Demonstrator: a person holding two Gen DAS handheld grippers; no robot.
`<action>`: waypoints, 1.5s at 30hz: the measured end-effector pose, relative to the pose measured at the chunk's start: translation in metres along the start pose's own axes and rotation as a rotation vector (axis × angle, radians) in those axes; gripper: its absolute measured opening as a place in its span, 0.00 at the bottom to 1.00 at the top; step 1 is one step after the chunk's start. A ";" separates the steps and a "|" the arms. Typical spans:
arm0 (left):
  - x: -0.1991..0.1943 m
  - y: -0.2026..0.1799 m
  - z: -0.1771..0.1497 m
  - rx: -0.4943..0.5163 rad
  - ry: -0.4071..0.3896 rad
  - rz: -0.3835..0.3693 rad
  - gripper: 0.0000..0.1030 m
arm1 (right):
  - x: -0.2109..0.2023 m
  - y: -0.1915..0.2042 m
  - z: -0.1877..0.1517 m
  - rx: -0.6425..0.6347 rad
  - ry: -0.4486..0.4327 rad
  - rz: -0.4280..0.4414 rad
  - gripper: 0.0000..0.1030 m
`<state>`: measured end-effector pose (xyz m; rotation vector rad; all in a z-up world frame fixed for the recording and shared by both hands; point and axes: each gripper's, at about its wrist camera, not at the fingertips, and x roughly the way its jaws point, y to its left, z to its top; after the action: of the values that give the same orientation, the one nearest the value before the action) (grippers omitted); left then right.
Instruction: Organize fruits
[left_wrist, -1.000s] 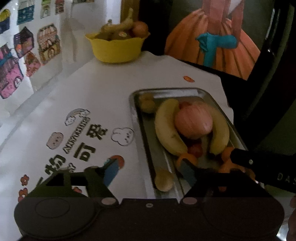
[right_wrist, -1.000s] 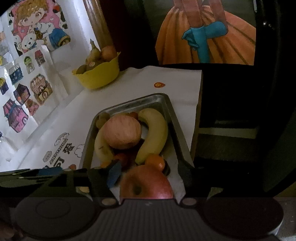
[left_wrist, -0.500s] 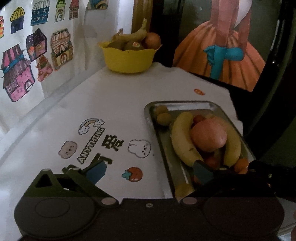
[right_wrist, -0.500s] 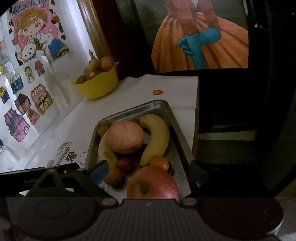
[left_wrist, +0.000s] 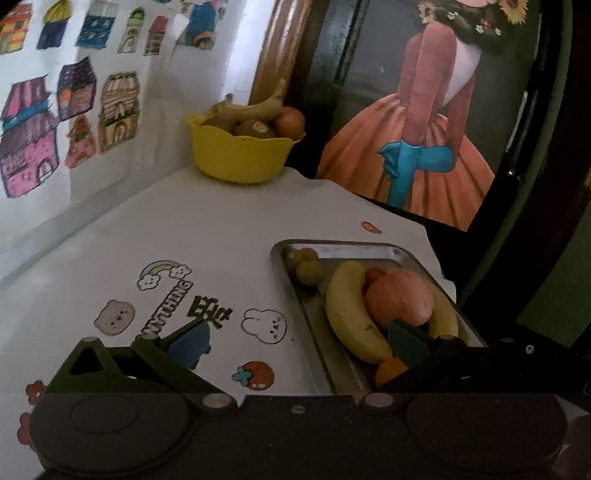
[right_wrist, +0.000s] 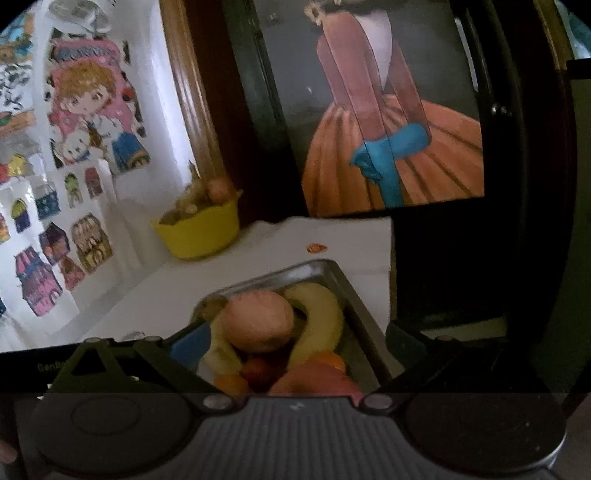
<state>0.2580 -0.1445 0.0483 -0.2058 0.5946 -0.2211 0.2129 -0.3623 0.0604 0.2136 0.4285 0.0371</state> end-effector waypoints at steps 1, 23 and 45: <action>-0.002 0.002 -0.001 -0.003 -0.005 -0.005 0.99 | -0.001 0.002 -0.001 -0.001 -0.009 0.001 1.00; -0.160 0.020 -0.061 0.078 -0.373 0.053 0.99 | -0.130 0.056 -0.046 -0.180 -0.316 -0.022 1.00; -0.248 0.067 -0.127 0.053 -0.372 0.051 0.99 | -0.236 0.104 -0.109 -0.193 -0.360 -0.054 1.00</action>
<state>-0.0052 -0.0314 0.0600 -0.1747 0.2245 -0.1441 -0.0462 -0.2586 0.0824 0.0164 0.0705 -0.0134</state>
